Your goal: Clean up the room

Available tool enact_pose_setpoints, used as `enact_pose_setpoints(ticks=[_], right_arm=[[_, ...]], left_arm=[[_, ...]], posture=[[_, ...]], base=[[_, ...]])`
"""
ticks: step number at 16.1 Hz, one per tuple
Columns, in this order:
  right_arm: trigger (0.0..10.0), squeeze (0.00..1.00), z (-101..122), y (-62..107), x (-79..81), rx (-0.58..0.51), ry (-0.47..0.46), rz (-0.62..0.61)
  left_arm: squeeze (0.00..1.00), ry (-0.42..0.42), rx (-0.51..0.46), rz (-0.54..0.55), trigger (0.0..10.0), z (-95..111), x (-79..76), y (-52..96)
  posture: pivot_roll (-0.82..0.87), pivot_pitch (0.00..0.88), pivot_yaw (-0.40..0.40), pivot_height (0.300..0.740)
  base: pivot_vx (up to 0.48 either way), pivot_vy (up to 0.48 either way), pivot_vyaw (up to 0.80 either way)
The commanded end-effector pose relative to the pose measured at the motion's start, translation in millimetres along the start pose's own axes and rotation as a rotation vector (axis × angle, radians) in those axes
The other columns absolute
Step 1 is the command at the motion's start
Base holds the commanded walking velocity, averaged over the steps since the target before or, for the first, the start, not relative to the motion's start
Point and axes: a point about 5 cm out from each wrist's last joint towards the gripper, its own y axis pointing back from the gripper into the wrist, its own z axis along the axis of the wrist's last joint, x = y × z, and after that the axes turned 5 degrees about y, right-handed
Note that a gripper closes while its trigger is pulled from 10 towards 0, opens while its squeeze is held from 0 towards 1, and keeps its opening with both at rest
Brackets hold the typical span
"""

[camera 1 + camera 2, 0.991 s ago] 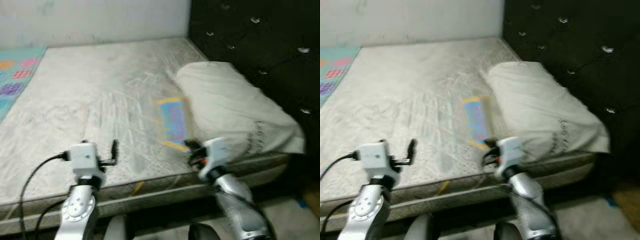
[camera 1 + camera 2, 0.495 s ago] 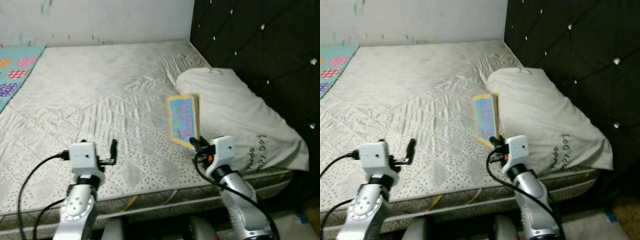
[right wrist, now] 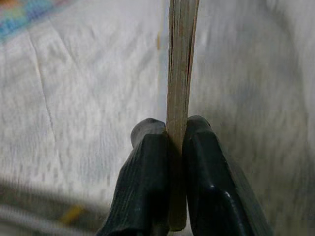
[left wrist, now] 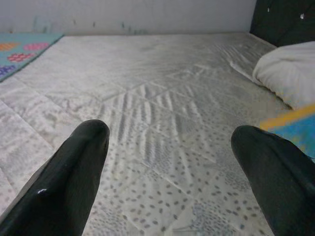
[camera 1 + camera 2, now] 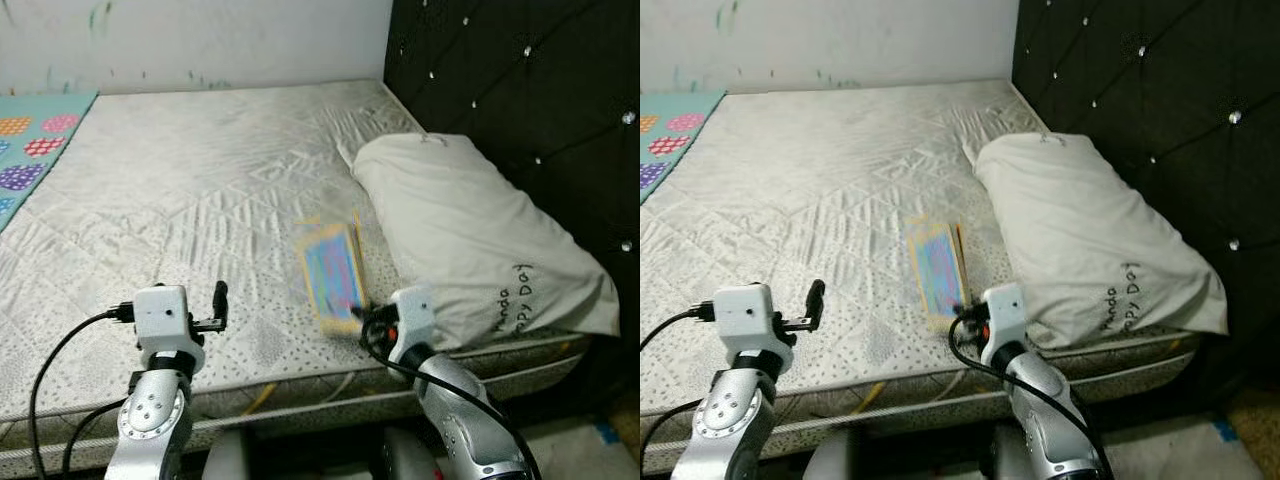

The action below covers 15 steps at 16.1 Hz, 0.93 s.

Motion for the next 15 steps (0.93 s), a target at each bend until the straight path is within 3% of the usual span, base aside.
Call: enact_pose_setpoints(ticks=[1, 3, 6, 7, 10, 15], right_arm=[[10.0, 0.00, -3.2, -6.1, 7.8, 0.069, -0.050, 0.015], [10.0, 0.00, -7.7, -15.3, 14.3, 0.140, -0.257, -0.011], [10.0, 0.00, -3.2, -29.8, 33.8, 0.194, -0.384, -0.003], [10.0, 0.00, -3.0, -36.2, 41.3, 0.212, -0.471, -0.025], [10.0, 0.00, -2.7, -46.0, 48.2, 0.235, -0.641, -0.111], [10.0, 0.00, 8.2, -55.1, 41.6, 0.227, -0.768, -0.187]], left_arm=[[0.00, -0.005, 0.008, 0.004, 10.0, 1.3, -0.7, -3.2], [0.00, 0.002, 0.010, -0.003, 10.0, 2.8, -2.2, -3.9], [0.00, 0.015, 0.021, -0.010, 10.0, 4.6, -3.3, -5.2], [0.00, 0.025, 0.029, -0.013, 10.0, 4.3, -3.8, -4.6], [0.00, 0.027, 0.042, -0.017, 10.0, 4.2, -3.6, -1.1], [0.00, 0.029, 0.056, -0.022, 10.0, 3.6, -3.5, 0.1]], posture=[[-0.05, 0.000, 0.008, 0.615], [-0.04, 0.000, 0.013, 0.615], [-0.03, 0.000, 0.019, 0.615], [-0.02, 0.000, 0.019, 0.615], [0.00, 0.000, 0.017, 0.615], [0.00, 0.000, 0.020, 0.615]], base=[[0.000, 0.000, 0.00], [0.000, 0.000, 0.00], [0.000, 0.000, 0.00], [0.000, 0.000, 0.00], [0.000, 0.000, 0.00], [0.000, 0.000, 0.00]])
